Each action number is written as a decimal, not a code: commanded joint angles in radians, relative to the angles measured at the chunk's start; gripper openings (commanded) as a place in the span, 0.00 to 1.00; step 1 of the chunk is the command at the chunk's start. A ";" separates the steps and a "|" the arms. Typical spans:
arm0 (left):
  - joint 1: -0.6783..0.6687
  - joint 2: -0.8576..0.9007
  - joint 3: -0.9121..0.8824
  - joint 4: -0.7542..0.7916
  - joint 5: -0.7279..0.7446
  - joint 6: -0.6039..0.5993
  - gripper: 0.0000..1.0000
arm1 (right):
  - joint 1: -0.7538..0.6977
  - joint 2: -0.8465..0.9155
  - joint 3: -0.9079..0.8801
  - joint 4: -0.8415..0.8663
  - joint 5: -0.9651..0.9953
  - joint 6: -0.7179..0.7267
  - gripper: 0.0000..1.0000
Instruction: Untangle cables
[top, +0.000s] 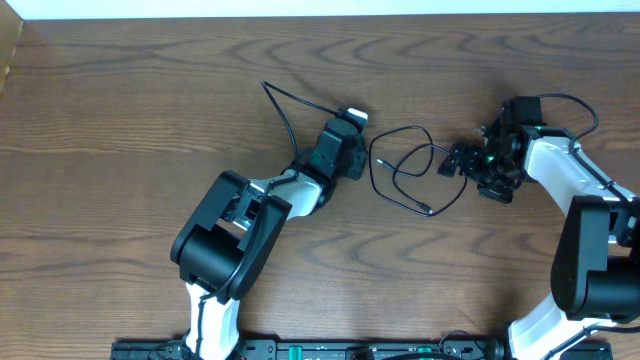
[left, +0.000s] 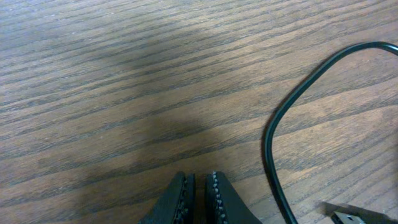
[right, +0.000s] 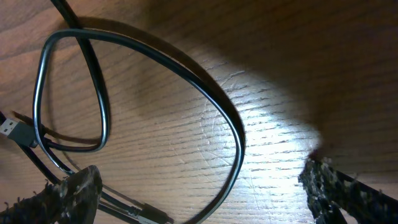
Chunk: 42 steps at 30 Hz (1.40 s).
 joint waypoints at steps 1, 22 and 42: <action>-0.002 0.048 -0.003 -0.022 0.048 -0.014 0.13 | 0.010 0.011 -0.017 -0.003 -0.013 -0.013 0.99; -0.066 0.048 -0.003 -0.021 0.103 -0.027 0.13 | 0.010 0.011 -0.223 0.175 0.003 0.203 0.99; -0.066 0.048 -0.003 -0.010 0.103 -0.027 0.13 | 0.045 0.011 -0.349 0.287 -0.002 0.260 0.99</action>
